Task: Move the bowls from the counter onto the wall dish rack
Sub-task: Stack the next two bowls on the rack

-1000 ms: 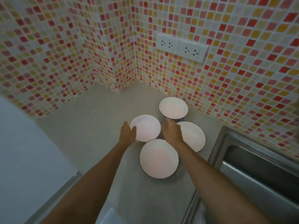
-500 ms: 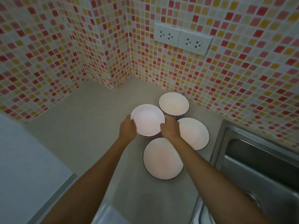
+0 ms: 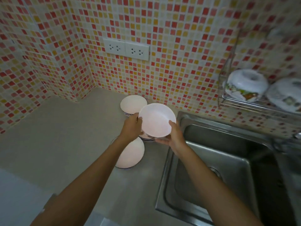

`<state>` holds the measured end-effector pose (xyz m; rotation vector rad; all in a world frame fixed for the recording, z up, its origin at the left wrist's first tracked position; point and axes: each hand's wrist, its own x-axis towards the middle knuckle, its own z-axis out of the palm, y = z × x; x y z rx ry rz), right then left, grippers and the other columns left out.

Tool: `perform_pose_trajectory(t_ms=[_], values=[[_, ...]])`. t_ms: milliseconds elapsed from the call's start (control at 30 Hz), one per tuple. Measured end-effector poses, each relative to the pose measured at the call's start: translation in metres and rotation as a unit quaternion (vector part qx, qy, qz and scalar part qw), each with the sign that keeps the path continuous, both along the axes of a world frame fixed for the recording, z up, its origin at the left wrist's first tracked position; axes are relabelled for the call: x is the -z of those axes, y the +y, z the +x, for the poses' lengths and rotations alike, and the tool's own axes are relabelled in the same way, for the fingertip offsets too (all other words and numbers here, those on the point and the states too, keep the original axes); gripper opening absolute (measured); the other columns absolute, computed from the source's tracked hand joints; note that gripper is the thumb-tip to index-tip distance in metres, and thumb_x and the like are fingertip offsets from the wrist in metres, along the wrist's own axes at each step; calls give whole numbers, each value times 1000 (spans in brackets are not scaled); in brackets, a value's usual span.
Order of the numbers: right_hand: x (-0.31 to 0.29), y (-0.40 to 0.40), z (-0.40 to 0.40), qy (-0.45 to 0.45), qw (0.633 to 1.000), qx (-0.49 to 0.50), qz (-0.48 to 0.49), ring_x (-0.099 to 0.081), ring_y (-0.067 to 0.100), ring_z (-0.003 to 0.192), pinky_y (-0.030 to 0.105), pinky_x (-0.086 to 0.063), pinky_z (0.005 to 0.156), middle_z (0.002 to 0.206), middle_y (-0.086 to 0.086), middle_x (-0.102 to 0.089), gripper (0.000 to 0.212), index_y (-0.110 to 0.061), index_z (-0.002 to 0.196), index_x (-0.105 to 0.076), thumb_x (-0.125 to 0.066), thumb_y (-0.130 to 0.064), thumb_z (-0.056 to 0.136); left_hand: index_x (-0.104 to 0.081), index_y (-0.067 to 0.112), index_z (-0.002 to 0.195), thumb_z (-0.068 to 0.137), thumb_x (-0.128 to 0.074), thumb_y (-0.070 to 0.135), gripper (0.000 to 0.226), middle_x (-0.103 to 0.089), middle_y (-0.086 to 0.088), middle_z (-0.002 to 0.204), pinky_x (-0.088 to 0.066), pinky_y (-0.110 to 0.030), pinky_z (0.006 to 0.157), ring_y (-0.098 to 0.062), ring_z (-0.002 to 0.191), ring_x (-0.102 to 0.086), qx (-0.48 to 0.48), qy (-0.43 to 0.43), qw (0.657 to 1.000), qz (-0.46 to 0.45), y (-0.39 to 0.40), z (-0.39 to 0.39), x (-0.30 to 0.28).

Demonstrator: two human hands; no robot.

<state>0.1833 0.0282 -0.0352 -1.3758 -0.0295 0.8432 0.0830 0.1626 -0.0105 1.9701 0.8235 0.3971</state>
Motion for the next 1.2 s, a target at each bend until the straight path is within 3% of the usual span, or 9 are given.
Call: perform_pose_trajectory(t_ms=[133, 267, 367, 533, 767, 933, 1033, 1133, 1200], values=[[7, -94, 19, -5, 999, 47, -23, -54, 36, 112, 47, -59, 64, 135, 8, -44, 44, -34, 140, -34, -46, -32, 97, -55, 7, 123, 98, -39, 33, 39, -61, -13, 120, -51, -50, 90, -32, 106, -57, 85, 4, 996, -32, -79, 26, 20], [22, -174, 31, -15, 995, 85, -52, -53, 40, 113, 46, -59, 63, 134, 11, -45, 33, -37, 128, -40, -44, -28, 97, -63, 11, 106, 101, -32, 35, 39, -67, -11, 105, -45, -30, 87, -25, 98, -61, 100, -10, 994, -47, -149, 35, 45], [35, -233, 37, -4, 988, 122, -98, -49, 39, 114, 47, -60, 59, 133, 9, -43, 33, -40, 125, -41, -44, -22, 97, -52, 9, 131, 102, -33, 29, 40, -56, -7, 132, -31, -22, 102, -22, 124, -49, 176, 29, 984, 2, -204, 25, 77], [70, -302, 35, 36, 976, 161, -139, -49, 37, 111, 47, -60, 57, 132, 7, -42, 46, -36, 136, -40, -48, -18, 94, -40, 6, 140, 80, 0, 69, 96, -30, -13, 153, -22, -41, 116, -26, 139, -31, 320, 195, 912, 165, -240, -1, 150], [112, -346, 27, 53, 968, 187, -161, -50, 40, 113, 58, -57, 73, 133, 7, -44, 54, -38, 138, -41, -50, -12, 91, -49, 4, 134, 89, -2, 60, 85, -48, -16, 141, -15, -41, 115, -28, 133, -42, 304, 230, 889, 254, -263, -20, 186], [130, -353, 25, 8, 965, 185, -184, -52, 37, 113, 54, -58, 71, 133, 2, -44, 58, -40, 139, -39, -54, -12, 91, -21, 10, 148, 78, 14, 70, 98, -22, -7, 156, 5, -37, 118, -19, 146, -12, 294, 260, 875, 283, -266, -21, 181], [135, -353, 24, -48, 961, 181, -203, -48, 31, 118, 57, -57, 78, 136, -2, -41, 66, -38, 144, -33, -61, -13, 89, -6, 15, 150, 74, 22, 69, 98, -8, -5, 159, 7, -38, 118, -17, 147, 1, 290, 269, 873, 284, -267, -26, 186], [140, -352, 20, -145, 939, 163, -264, -42, 35, 132, 61, -52, 89, 150, 1, -37, 86, -41, 147, -23, -73, -27, 79, 0, 21, 150, 80, 11, 68, 85, -1, -5, 160, 8, -37, 118, -18, 146, 6, 292, 274, 871, 286, -266, -25, 185], [140, -352, 19, -172, 924, 151, -305, -39, 35, 136, 57, -44, 102, 154, 6, -34, 97, -29, 153, -16, -77, -27, 78, 1, 24, 150, 82, 10, 66, 80, -1, -5, 160, 7, -38, 118, -18, 146, 6, 293, 270, 869, 294, -266, -25, 186]])
